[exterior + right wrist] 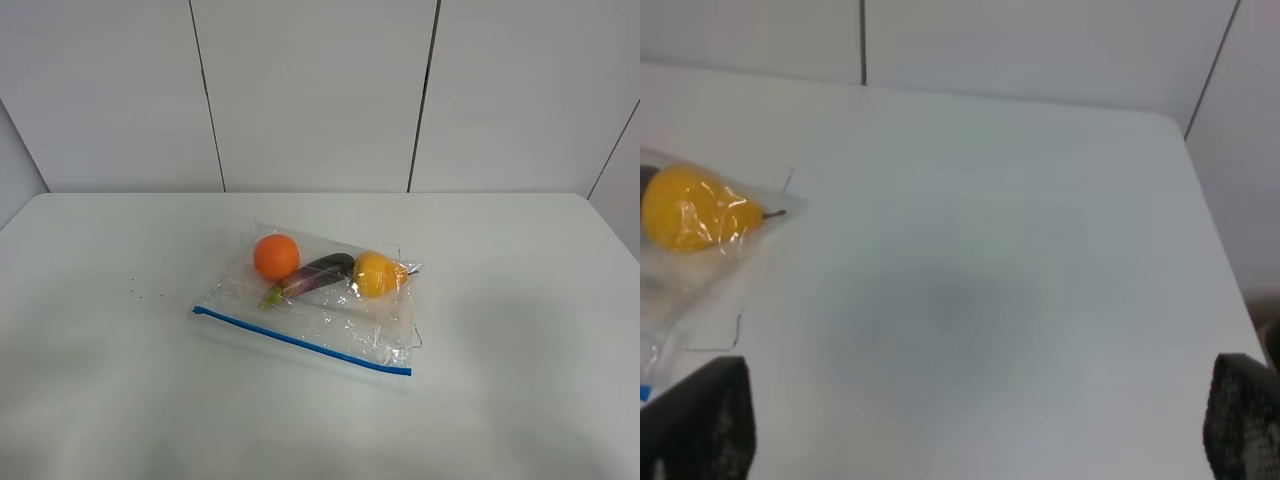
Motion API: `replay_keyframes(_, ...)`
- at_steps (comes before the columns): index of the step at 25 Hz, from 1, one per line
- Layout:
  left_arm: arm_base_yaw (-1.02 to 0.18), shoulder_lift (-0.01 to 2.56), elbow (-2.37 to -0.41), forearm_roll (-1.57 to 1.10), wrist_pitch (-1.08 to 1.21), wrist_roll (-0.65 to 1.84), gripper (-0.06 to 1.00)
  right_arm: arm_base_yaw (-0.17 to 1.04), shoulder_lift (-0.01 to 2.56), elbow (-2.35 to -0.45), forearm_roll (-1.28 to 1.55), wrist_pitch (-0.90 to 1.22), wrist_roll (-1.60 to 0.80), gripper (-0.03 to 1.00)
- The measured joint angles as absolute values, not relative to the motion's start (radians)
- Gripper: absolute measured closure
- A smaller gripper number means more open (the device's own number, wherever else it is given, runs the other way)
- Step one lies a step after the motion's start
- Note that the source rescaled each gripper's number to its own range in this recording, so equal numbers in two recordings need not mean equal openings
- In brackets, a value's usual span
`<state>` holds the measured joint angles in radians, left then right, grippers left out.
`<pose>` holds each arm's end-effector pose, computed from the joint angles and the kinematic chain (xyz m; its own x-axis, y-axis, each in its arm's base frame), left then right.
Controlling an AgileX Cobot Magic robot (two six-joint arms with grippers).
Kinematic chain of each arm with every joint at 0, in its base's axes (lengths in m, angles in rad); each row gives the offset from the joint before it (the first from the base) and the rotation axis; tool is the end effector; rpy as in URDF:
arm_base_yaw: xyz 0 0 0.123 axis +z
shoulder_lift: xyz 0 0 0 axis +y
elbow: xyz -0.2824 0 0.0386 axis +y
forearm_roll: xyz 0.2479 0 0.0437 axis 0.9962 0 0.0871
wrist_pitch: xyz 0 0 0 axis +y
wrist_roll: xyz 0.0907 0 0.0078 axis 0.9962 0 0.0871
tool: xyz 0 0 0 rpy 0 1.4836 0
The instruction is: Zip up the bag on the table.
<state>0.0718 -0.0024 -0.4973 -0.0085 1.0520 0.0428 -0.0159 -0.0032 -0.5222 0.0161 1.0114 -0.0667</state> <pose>-0.0045 -0.0010 0.2771 -0.4495 0.0063 -0.8932 -0.0479 0.9984 0.0312 -0.0061 0.0013 0.2874 -0.3878 -0.0520 -0.9203 -0.0192 0.9986 -0.0483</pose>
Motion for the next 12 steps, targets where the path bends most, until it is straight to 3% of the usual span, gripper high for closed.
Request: replay_keyframes(12, 0.072, -0.002, -0.497, -0.008, 1.051, 0.043, -0.06, -0.016, -0.003, -0.501, 0.016, 1.017, -0.065, -0.03)
